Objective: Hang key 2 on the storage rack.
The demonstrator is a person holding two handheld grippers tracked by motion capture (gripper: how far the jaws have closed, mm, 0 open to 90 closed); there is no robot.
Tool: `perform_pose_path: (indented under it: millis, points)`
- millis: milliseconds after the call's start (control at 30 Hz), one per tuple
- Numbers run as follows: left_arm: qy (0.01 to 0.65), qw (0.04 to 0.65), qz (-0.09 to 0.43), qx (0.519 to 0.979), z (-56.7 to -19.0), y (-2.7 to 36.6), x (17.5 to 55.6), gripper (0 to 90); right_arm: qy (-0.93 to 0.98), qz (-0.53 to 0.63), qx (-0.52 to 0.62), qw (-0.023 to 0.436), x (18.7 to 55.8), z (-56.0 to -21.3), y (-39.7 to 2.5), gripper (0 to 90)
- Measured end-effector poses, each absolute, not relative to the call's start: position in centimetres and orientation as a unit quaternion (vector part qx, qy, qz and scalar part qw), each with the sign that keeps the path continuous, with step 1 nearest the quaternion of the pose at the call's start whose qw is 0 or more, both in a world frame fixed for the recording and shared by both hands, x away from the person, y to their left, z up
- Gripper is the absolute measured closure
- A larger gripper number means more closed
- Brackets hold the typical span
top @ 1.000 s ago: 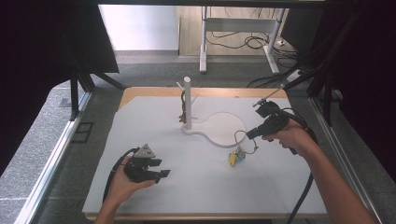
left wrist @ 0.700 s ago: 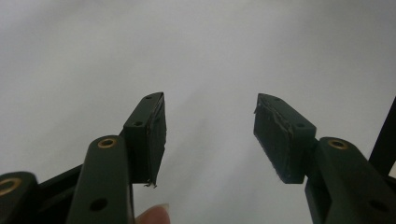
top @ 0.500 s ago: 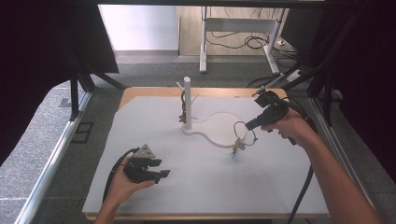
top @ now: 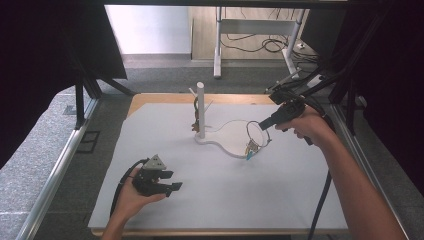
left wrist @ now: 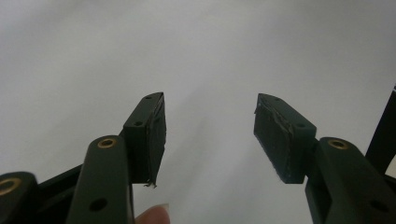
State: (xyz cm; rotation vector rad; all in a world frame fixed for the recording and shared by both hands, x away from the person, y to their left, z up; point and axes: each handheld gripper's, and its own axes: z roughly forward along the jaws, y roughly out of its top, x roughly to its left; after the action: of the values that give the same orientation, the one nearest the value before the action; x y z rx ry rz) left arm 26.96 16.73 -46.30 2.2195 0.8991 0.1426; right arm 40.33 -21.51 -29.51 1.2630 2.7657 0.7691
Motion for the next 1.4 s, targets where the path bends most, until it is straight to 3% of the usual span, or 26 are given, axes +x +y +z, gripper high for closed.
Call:
perform_pose_path:
  millis: [1400]
  points:
    - [0.351, 0.373, 0.058, 0.857, -46.1, 17.5, 26.0, 44.2, 0.869, 0.262, 0.419, 0.002, 45.5, -29.0, -18.7, 87.9]
